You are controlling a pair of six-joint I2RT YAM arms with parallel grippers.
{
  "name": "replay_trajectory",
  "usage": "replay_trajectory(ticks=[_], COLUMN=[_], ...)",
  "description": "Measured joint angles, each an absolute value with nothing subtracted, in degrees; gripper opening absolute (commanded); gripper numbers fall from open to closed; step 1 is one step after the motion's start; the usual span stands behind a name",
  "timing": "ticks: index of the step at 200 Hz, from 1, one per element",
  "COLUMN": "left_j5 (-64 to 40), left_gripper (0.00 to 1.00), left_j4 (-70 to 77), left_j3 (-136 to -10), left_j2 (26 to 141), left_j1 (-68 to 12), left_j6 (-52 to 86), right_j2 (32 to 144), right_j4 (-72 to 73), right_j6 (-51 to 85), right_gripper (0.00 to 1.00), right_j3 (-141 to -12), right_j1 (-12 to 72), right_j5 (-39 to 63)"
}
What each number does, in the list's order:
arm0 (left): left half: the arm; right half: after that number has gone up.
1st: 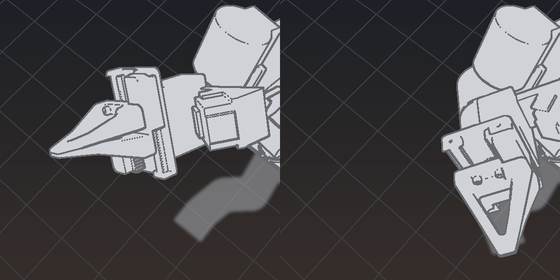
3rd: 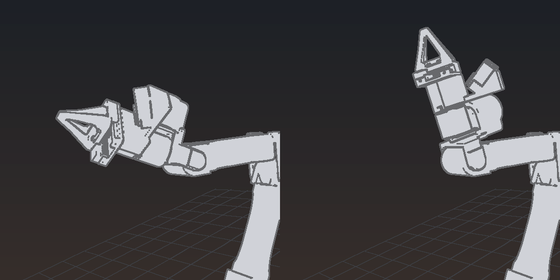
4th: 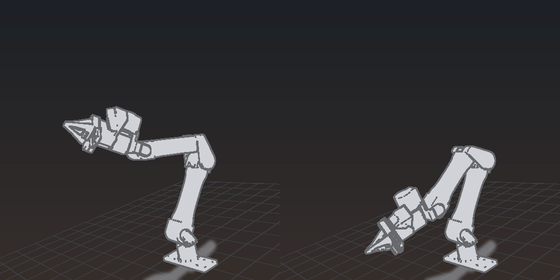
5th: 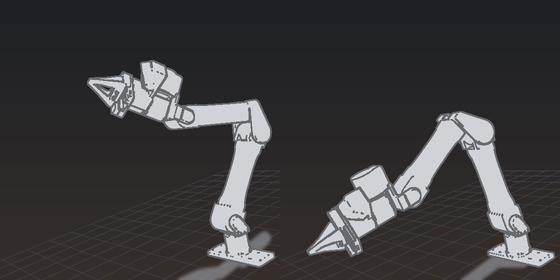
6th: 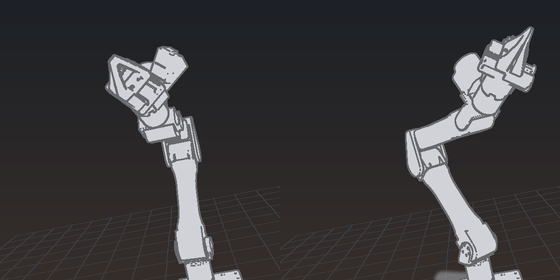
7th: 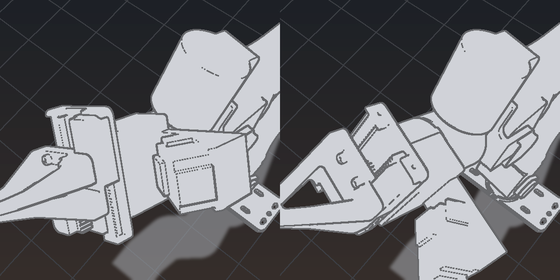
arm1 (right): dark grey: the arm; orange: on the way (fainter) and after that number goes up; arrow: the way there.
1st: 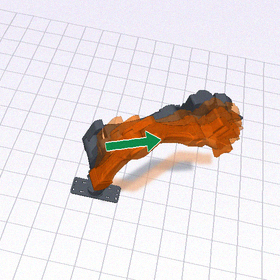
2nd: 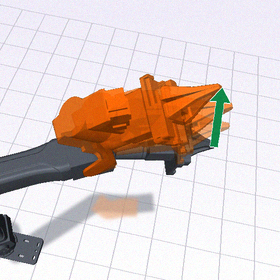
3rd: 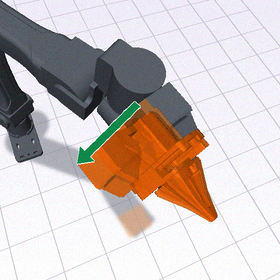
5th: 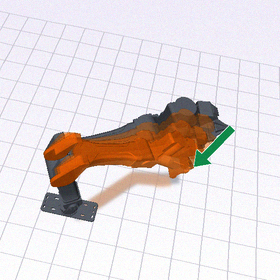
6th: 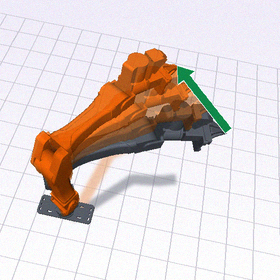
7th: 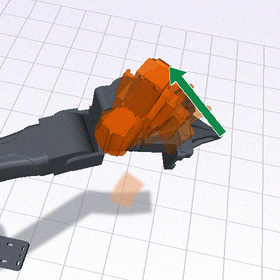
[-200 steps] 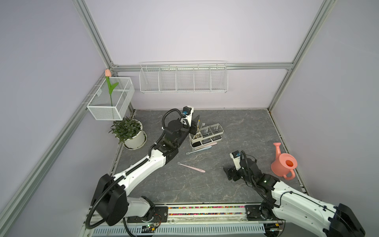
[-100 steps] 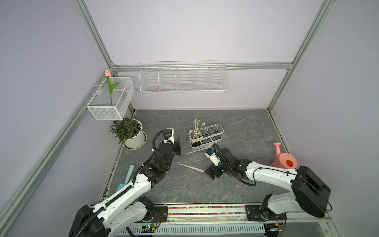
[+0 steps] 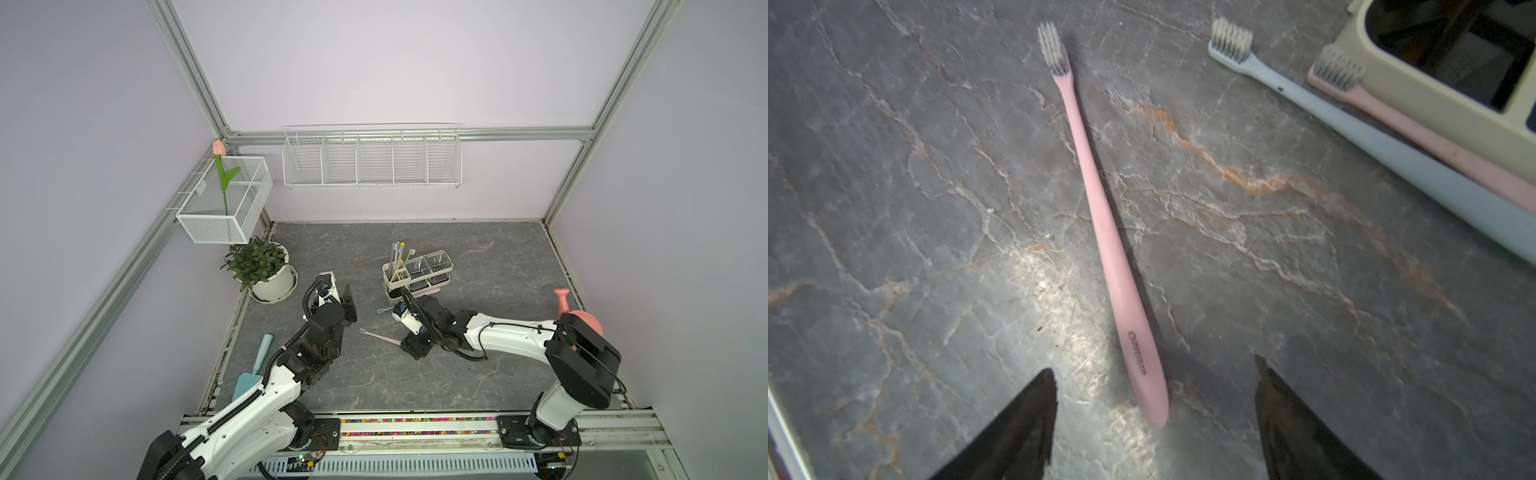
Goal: Place the toothbrush into the toothbrush holder
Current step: Place the toothbrush in the toothbrush holder, then pick up the toothbrush from the center of the board.
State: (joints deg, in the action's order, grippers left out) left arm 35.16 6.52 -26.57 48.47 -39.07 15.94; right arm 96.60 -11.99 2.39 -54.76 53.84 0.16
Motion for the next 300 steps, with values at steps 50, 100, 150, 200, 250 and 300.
replay_trajectory(ticks=[50,100,150,200,250,300], left_j5=[36.86,37.08,37.06,36.99,36.64,36.12], left_gripper=[0.56,0.56,0.56,0.56,0.56,0.56], left_j4=[6.48,6.57,7.03,7.44,7.49,7.88], left_j3=[-25.47,-25.08,-24.21,-23.42,-23.33,-23.24], left_j2=[46.48,46.33,45.82,45.45,45.30,45.15], left_j1=[-39.03,-39.03,-39.00,-39.00,-39.00,-39.00], left_j6=[17.34,17.78,18.00,18.37,18.44,18.85], right_j2=[98.54,100.22,102.78,104.14,104.81,105.86], right_j4=[-14.87,-16.27,-17.63,-18.06,-18.28,-18.76], right_j6=[2.04,2.11,2.02,1.83,1.85,1.89], right_gripper=[0.60,0.57,0.53,0.41,0.24,0.23], right_j3=[-56.10,-56.42,-59.02,-60.66,-61.49,-62.87], right_j1=[54.11,54.83,56.62,57.25,57.25,57.25], right_j5=[-0.62,-0.75,-2.94,-3.25,-1.98,-1.54])
